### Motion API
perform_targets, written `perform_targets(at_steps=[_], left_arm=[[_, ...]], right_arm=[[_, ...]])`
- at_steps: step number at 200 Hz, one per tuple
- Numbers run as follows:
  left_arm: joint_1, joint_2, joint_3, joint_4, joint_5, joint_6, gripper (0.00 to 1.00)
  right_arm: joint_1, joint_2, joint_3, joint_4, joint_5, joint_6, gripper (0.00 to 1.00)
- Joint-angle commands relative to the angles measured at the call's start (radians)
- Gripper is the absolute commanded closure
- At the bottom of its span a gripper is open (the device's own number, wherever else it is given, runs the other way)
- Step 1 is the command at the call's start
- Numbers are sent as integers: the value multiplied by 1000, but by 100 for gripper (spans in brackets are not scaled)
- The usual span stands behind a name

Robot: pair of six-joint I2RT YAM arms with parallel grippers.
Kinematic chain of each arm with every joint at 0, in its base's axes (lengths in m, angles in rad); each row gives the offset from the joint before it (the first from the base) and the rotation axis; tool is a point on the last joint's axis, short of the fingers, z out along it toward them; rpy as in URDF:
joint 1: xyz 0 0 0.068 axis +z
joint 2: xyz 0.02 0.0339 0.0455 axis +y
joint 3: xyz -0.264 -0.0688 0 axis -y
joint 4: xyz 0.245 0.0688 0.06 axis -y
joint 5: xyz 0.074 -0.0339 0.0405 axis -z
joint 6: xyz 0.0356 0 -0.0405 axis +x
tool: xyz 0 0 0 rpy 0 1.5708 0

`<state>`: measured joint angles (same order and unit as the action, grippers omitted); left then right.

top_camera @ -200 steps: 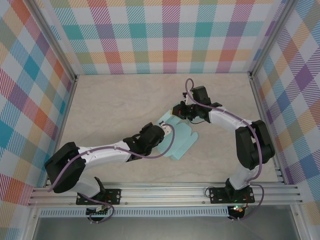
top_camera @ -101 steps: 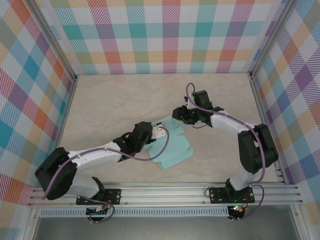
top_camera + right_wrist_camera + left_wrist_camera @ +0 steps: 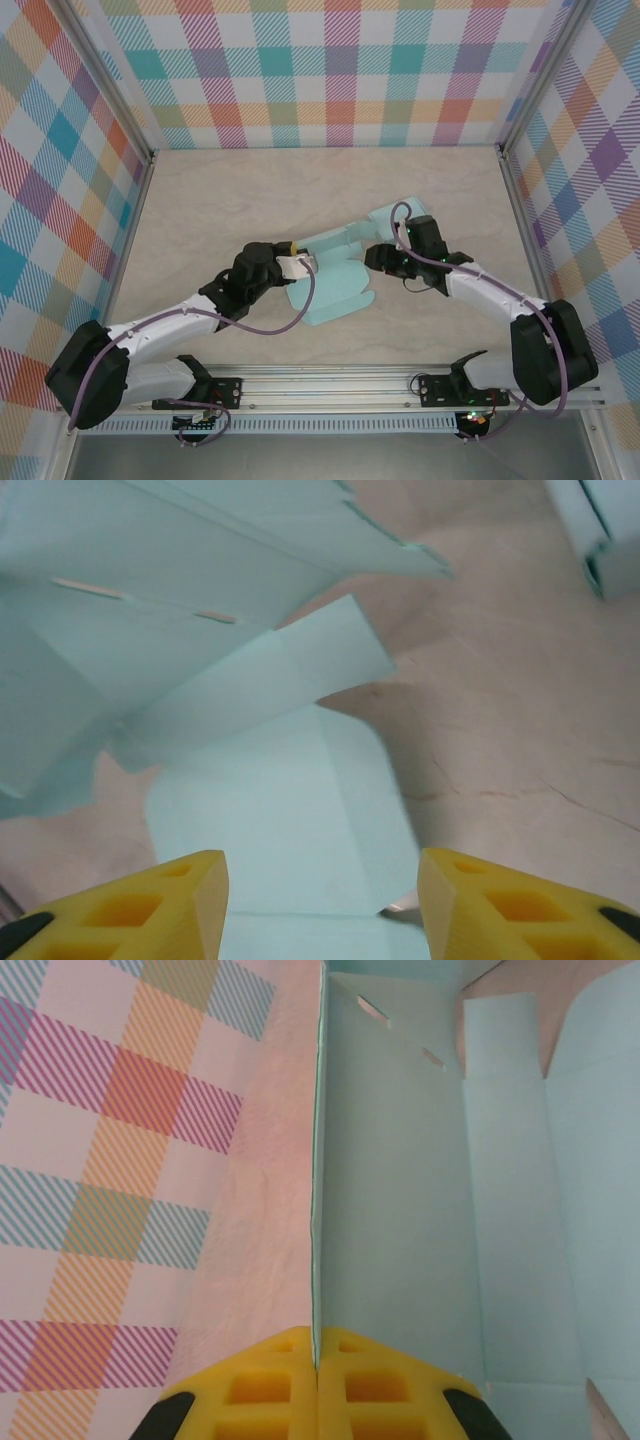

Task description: Fold the paper box

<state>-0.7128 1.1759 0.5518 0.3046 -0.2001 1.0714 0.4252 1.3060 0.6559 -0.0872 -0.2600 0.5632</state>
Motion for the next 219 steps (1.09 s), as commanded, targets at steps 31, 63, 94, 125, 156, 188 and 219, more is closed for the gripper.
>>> perform_targets(at_steps=[31, 63, 94, 125, 156, 188, 219], left_arm=[[86, 60, -11, 88, 129, -40, 100], [115, 74, -5, 62, 170, -69, 100], [116, 75, -4, 53, 179, -69, 100], [116, 77, -3, 51, 176, -69, 100], [116, 67, -4, 50, 163, -72, 100], [116, 54, -6, 51, 159, -80, 100], [116, 54, -5, 48, 144, -84, 100]], right_arm=[[-3, 119, -37, 288, -14, -72, 34], [-3, 254, 43, 324, -44, -71, 34], [-3, 334, 99, 337, -65, -77, 35], [-3, 393, 135, 353, -77, -74, 36], [-3, 431, 137, 371, -82, -52, 37], [-3, 460, 137, 385, -89, -38, 39], [-2, 464, 131, 425, -124, -16, 48]])
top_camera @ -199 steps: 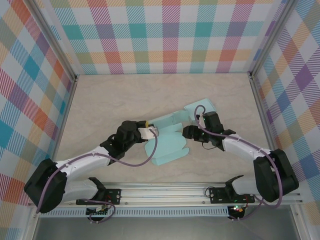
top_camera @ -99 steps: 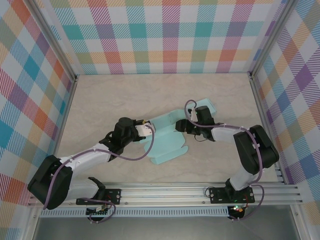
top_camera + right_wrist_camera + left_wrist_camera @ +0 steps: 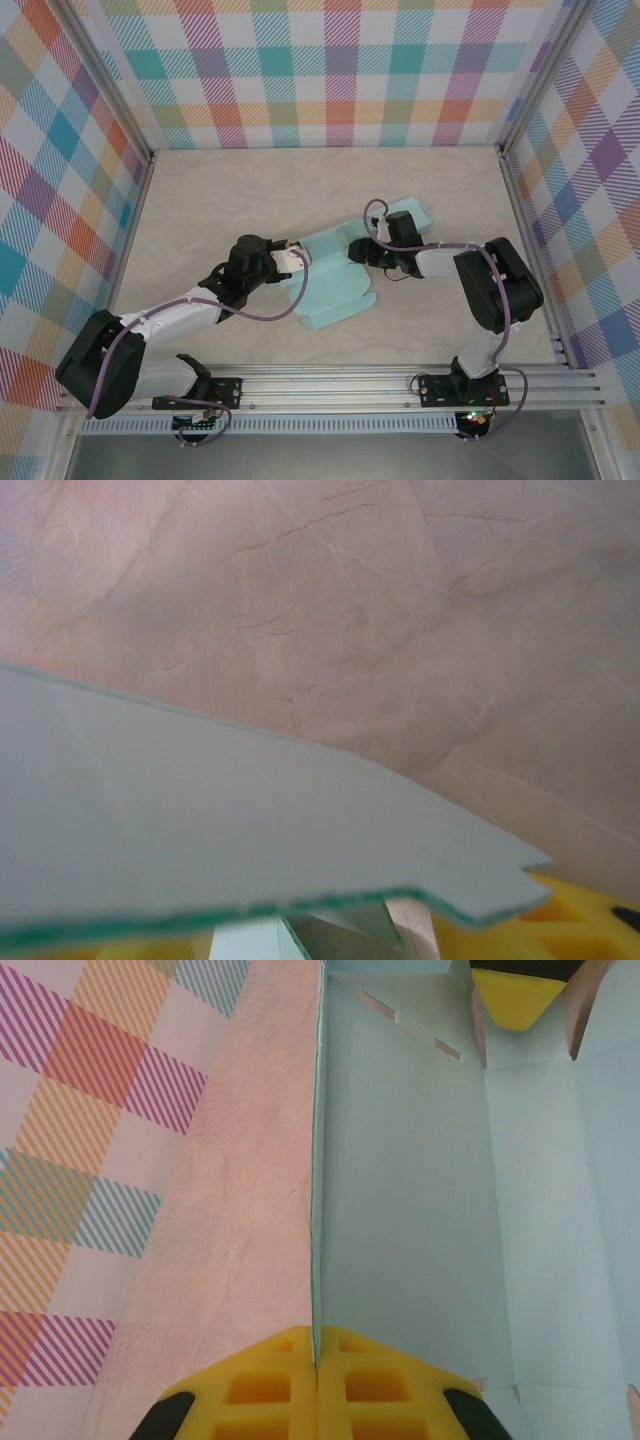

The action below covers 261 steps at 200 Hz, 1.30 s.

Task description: Fold the paper box

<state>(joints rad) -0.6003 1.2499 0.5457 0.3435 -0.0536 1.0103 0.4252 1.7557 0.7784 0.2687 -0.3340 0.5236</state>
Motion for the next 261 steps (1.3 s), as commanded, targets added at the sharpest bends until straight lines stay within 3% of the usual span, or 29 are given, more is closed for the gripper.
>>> perform_targets(at_steps=[1, 41, 79, 116, 148, 196, 261], left_arm=[[4, -19, 2, 9, -4, -23, 100], [-3, -2, 14, -3, -29, -28, 100], [-26, 14, 18, -2, -64, -5, 100], [-82, 34, 2, 47, -146, 64, 100], [-128, 53, -13, 110, -213, 105, 100], [-191, 63, -58, 216, -309, 192, 100], [-284, 93, -104, 353, -434, 355, 100]], right_arm=[[-2, 15, 9, 71, -52, 24, 48], [5, -16, -12, 138, -108, 60, 62], [28, -27, -14, 152, -106, 78, 64], [60, 3, 11, 174, -114, 102, 76], [84, 64, 42, 187, -105, 142, 81], [96, 125, 43, 213, -109, 206, 83], [90, -81, -57, -1, 18, 101, 72]])
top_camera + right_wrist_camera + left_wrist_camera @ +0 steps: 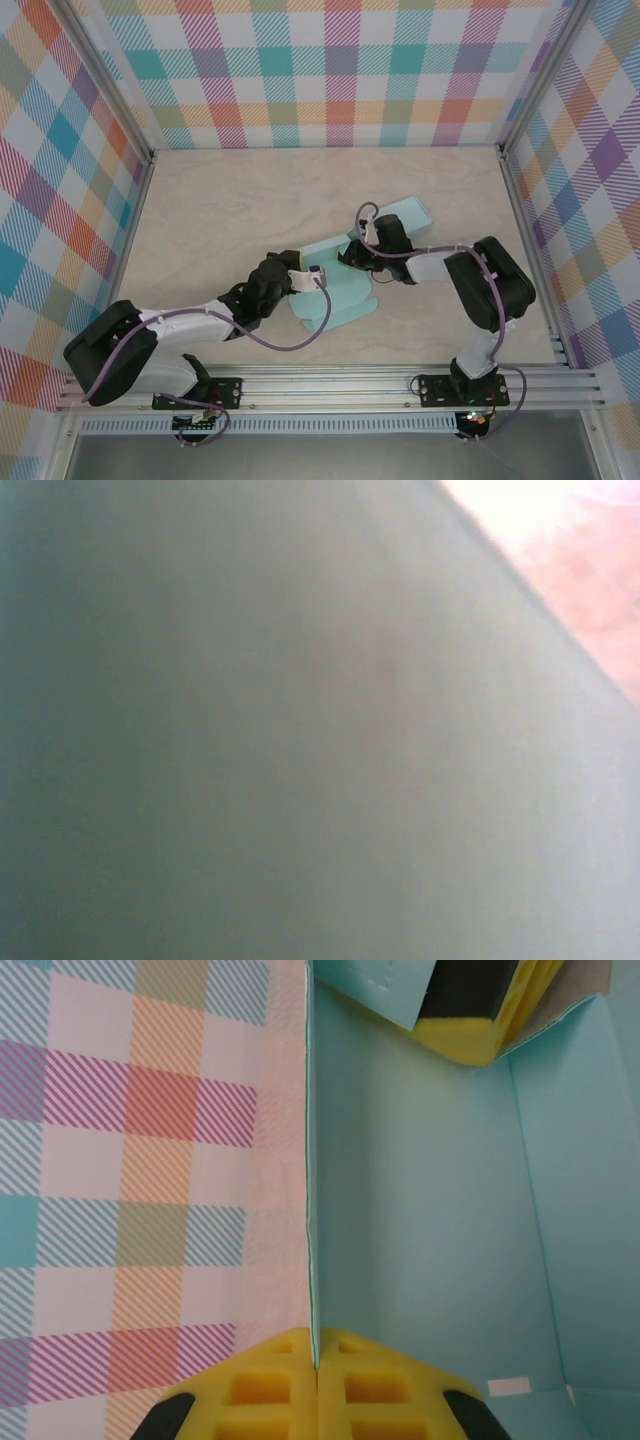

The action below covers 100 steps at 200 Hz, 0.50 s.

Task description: Fold the paper box

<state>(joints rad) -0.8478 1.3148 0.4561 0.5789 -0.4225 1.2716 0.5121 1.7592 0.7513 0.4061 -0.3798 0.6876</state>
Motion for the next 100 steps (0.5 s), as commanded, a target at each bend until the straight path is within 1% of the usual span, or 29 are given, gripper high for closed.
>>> perform_targets(at_steps=[1, 17, 45, 74, 100], left_arm=[[-38, 31, -15, 119, -68, 97, 100], [-51, 54, -19, 140, -97, 125, 100], [-59, 54, -34, 161, -102, 130, 100], [-59, 22, -39, 146, -75, 124, 100], [-61, 11, -43, 134, -37, 110, 100]], right_arm=[[3, -87, -30, -142, 65, -65, 72], [-1, -142, -36, -212, 96, -91, 70], [-7, -251, -43, -357, 179, -141, 69], [-28, -415, -76, -477, 259, -174, 66], [-76, -568, -72, -553, 287, -203, 61]])
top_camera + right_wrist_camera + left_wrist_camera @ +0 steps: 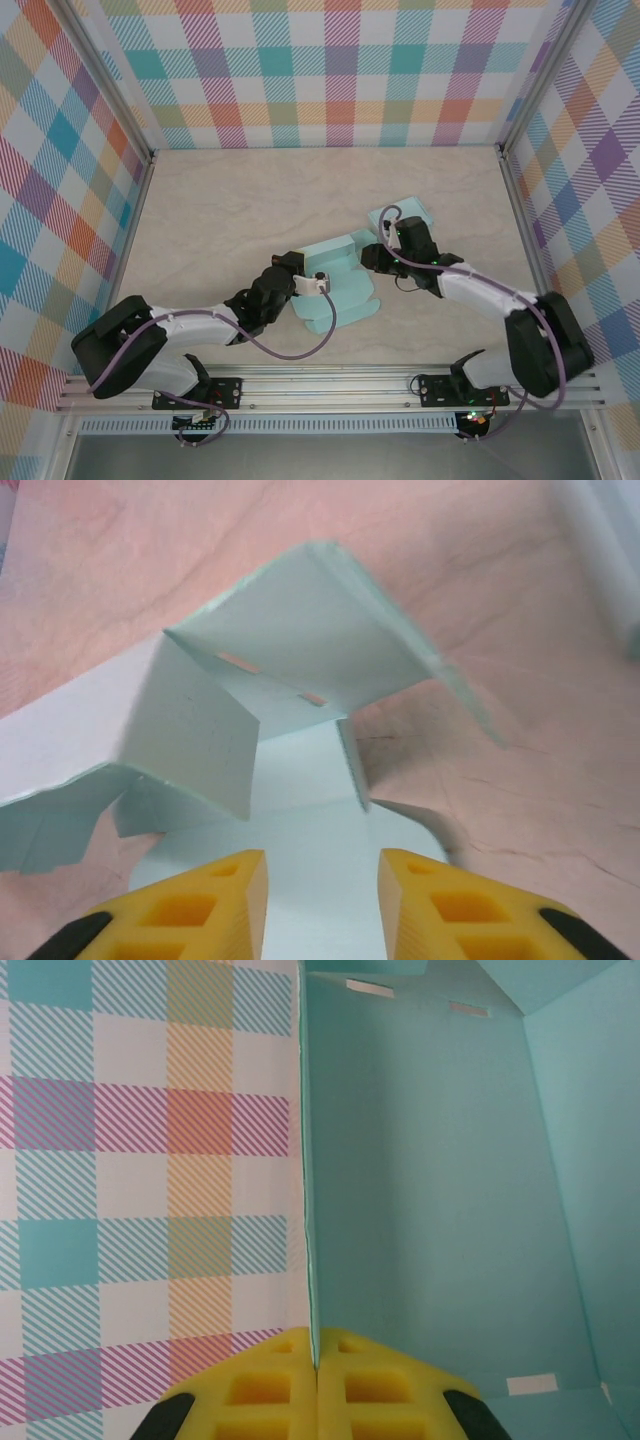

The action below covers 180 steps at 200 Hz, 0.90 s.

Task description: Fold the paper box

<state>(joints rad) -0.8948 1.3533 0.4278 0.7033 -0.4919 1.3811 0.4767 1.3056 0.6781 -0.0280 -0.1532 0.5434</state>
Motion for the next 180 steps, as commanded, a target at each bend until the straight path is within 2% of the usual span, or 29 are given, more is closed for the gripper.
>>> perform_targets(at_steps=[1, 22, 39, 65, 92, 124, 150, 180], left_arm=[[-14, -27, -15, 9, 34, -1, 100], [-20, -22, -14, 2, 47, -4, 100], [-23, -14, -14, 0, 53, 0, 100], [-26, 7, -8, 2, 51, 11, 100], [-26, 18, -5, -4, 40, 11, 100], [-21, 3, 3, -49, 41, -17, 100], [-8, -11, 4, -59, 51, -30, 100], [11, -4, 9, -68, 56, -37, 100]], right_arm=[[-43, -114, 3, -122, 59, -60, 61], [-105, -150, 60, -164, 44, -92, 59], [-164, -104, 131, -184, -18, -114, 59], [-223, 70, 283, -230, -108, -152, 65], [-226, 262, 433, -257, -189, -190, 72], [-226, 440, 550, -266, -249, -211, 75], [-227, 512, 569, -250, -348, -212, 79], [-227, 475, 458, -160, -401, -187, 78]])
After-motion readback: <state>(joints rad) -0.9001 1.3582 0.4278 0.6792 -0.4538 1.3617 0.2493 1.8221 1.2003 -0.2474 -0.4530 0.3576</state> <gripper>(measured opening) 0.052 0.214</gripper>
